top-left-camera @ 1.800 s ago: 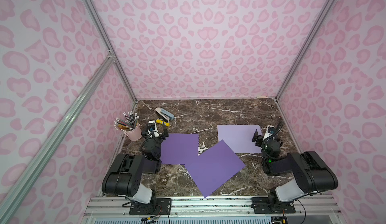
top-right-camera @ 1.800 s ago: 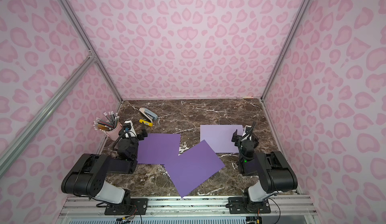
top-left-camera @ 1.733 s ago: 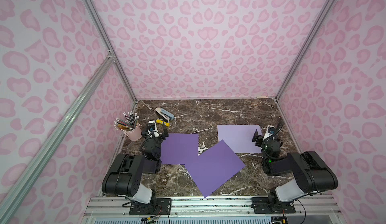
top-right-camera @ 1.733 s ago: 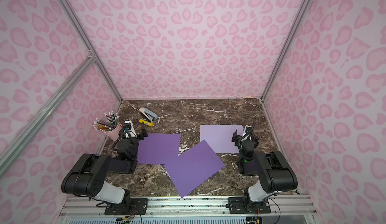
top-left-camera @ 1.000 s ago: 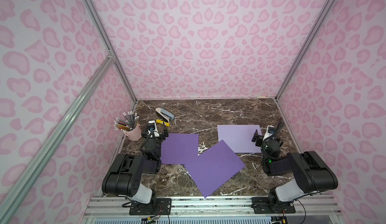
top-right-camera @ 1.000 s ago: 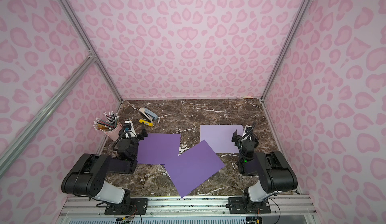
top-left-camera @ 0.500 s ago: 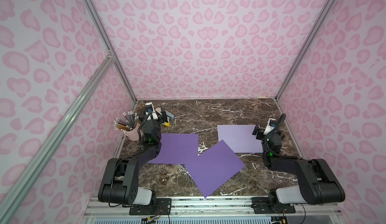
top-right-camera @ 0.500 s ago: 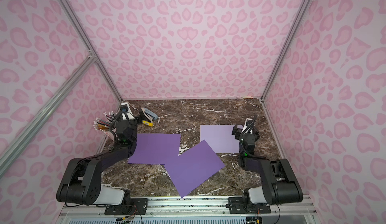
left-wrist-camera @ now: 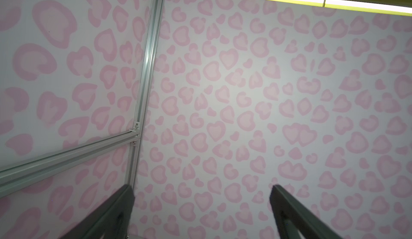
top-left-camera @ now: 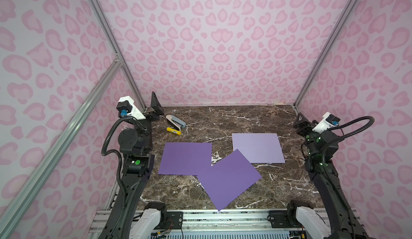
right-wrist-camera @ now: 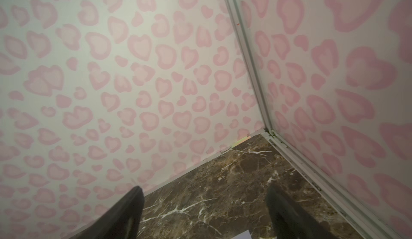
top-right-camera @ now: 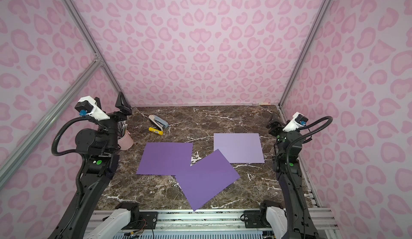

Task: Fold the rectangular paper in half along the long edge
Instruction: Adjust the paper at the center of the board.

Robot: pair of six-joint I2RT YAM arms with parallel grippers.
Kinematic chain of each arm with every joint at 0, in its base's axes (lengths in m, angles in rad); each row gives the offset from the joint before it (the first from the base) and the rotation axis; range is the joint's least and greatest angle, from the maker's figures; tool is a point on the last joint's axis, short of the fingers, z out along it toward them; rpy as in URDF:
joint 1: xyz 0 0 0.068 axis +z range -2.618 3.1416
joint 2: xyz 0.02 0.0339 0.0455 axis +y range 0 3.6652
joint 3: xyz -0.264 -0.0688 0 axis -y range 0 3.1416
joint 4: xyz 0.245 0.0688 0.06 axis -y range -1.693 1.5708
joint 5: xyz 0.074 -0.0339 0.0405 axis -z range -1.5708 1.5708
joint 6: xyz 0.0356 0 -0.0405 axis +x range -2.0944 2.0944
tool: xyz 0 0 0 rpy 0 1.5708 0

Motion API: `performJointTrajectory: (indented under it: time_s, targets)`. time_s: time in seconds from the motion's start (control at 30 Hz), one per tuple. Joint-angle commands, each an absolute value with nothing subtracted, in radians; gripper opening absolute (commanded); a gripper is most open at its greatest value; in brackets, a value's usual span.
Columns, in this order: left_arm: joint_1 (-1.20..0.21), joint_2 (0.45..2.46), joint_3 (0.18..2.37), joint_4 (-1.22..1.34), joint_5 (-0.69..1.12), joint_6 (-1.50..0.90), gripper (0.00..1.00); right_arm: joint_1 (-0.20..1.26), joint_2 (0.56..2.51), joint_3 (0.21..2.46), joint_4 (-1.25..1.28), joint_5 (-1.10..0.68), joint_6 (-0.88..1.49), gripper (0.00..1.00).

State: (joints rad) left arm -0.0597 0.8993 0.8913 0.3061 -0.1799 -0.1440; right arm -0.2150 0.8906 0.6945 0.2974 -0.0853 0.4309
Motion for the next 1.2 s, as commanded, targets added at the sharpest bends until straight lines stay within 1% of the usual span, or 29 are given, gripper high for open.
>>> performJointTrajectory:
  time_s: [0.0, 0.03, 0.1, 0.17, 0.33, 0.43, 0.53, 0.63, 0.73, 0.8, 0.87, 0.9, 0.97, 1.03, 1.07, 1.1, 1.13, 1.17]
  targets:
    - [-0.058, 0.854, 0.900, 0.174, 0.004, -0.166, 0.90, -0.192, 0.896, 0.755, 0.142, -0.232, 0.431, 0.81]
    - [-0.058, 0.833, 0.893, 0.165, 0.063, -0.180, 0.86, -0.171, 0.900, 0.762, 0.122, -0.248, 0.391, 0.76]
    - [-0.059, 0.804, 0.878, 0.162, 0.190, -0.212, 0.82, -0.129, 0.901, 0.767, 0.079, -0.257, 0.372, 0.74]
    - [-0.058, 0.788, 0.872, 0.151, 0.293, -0.252, 0.83, -0.087, 0.895, 0.756, 0.064, -0.262, 0.378, 0.73]
    - [-0.061, 0.793, 0.850, 0.099, 0.419, -0.313, 0.83, -0.002, 0.923, 0.723, 0.030, -0.241, 0.399, 0.75]
    - [-0.072, 0.803, 0.813, 0.068, 0.439, -0.341, 0.80, 0.053, 0.977, 0.721, -0.002, -0.212, 0.424, 0.73]
    - [-0.093, 0.813, 0.772, 0.033, 0.441, -0.365, 0.77, 0.115, 1.052, 0.729, -0.041, -0.170, 0.456, 0.69]
    - [-0.132, 0.812, 0.738, -0.006, 0.412, -0.370, 0.76, 0.163, 1.138, 0.737, -0.082, -0.129, 0.484, 0.65]
    - [-0.176, 0.808, 0.718, -0.054, 0.374, -0.371, 0.74, 0.188, 1.204, 0.736, -0.105, -0.126, 0.490, 0.64]
    - [-0.196, 0.812, 0.706, -0.081, 0.365, -0.375, 0.72, 0.242, 1.232, 0.731, -0.111, -0.126, 0.490, 0.64]
    - [-0.215, 0.824, 0.701, -0.109, 0.352, -0.379, 0.66, 0.316, 1.251, 0.730, -0.137, -0.126, 0.490, 0.64]
    - [-0.225, 0.834, 0.699, -0.124, 0.344, -0.380, 0.62, 0.351, 1.263, 0.730, -0.156, -0.139, 0.532, 0.61]
    - [-0.247, 0.863, 0.695, -0.147, 0.331, -0.377, 0.56, 0.402, 1.281, 0.719, -0.179, -0.144, 0.565, 0.58]
    - [-0.266, 0.897, 0.695, -0.164, 0.318, -0.382, 0.46, 0.435, 1.294, 0.688, -0.178, -0.174, 0.611, 0.53]
    - [-0.273, 0.912, 0.695, -0.167, 0.317, -0.385, 0.43, 0.446, 1.296, 0.669, -0.166, -0.195, 0.624, 0.51]
    - [-0.279, 0.925, 0.696, -0.170, 0.318, -0.386, 0.38, 0.460, 1.295, 0.649, -0.159, -0.209, 0.641, 0.49]
    - [-0.286, 0.936, 0.696, -0.169, 0.316, -0.387, 0.32, 0.474, 1.293, 0.632, -0.158, -0.215, 0.656, 0.46]
    - [-0.291, 0.943, 0.695, -0.167, 0.311, -0.388, 0.30, 0.487, 1.291, 0.620, -0.159, -0.216, 0.666, 0.44]
